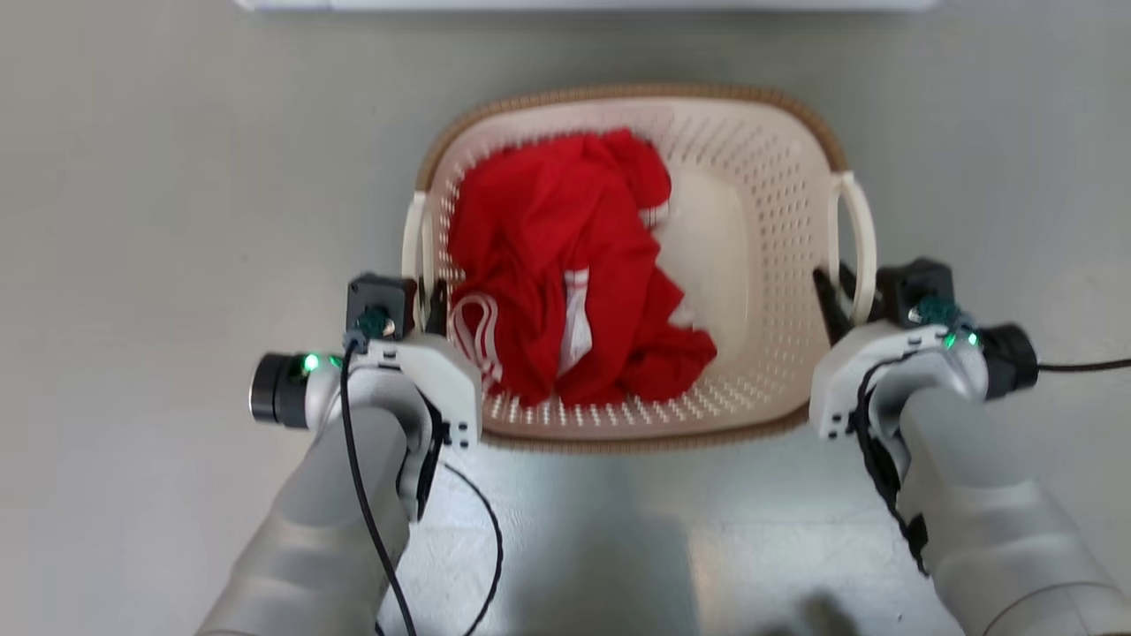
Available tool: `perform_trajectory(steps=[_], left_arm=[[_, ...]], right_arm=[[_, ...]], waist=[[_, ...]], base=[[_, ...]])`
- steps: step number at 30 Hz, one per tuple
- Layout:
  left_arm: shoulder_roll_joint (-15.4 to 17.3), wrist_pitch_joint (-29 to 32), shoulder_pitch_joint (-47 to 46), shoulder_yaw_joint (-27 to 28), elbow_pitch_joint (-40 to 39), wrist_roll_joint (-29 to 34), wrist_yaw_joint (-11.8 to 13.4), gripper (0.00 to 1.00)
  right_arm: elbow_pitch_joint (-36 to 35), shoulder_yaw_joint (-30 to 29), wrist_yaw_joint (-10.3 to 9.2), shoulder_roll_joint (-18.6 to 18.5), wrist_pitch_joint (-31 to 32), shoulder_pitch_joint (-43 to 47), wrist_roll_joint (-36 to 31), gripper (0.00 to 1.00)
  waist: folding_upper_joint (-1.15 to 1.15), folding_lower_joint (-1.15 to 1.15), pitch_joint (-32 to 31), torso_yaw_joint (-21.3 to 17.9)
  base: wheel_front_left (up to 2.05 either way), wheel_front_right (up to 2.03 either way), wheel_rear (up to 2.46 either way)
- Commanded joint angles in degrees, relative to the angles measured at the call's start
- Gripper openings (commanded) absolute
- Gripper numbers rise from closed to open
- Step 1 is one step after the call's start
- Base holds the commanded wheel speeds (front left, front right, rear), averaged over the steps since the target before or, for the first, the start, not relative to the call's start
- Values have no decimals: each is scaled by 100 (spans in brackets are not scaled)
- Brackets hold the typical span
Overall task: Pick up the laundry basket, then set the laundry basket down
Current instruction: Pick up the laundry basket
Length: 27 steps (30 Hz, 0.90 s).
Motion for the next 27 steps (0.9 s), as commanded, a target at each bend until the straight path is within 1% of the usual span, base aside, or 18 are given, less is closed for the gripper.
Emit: perform_trajectory(steps=[1,6,11,19,27], left_arm=[[90,-71,182,-7,-54,-17,-52,0],[90,-71,430,-247,276,-239,-163,0],[90,-71,695,-471,590,-496,-289,0],[90,-71,1225,-787,783,-888,-390,0],[90,-71,1779,-1228,824,-1274,-457,0]], right_arm=[[82,235,43,93,-54,337,19,0],[346,561,43,93,-54,499,359,0],[495,1028,43,93,-21,778,798,0],[420,1799,43,93,216,1313,1570,0],[393,2331,43,93,395,1757,2082,0]], waist=[[0,0,-329,-15],[0,0,-940,-96],[0,0,-1574,-204],[0,0,-2450,-422],[0,0,-3139,-544]], base=[[0,0,0],[0,0,0],[0,0,0],[0,0,0],[0,0,0]])
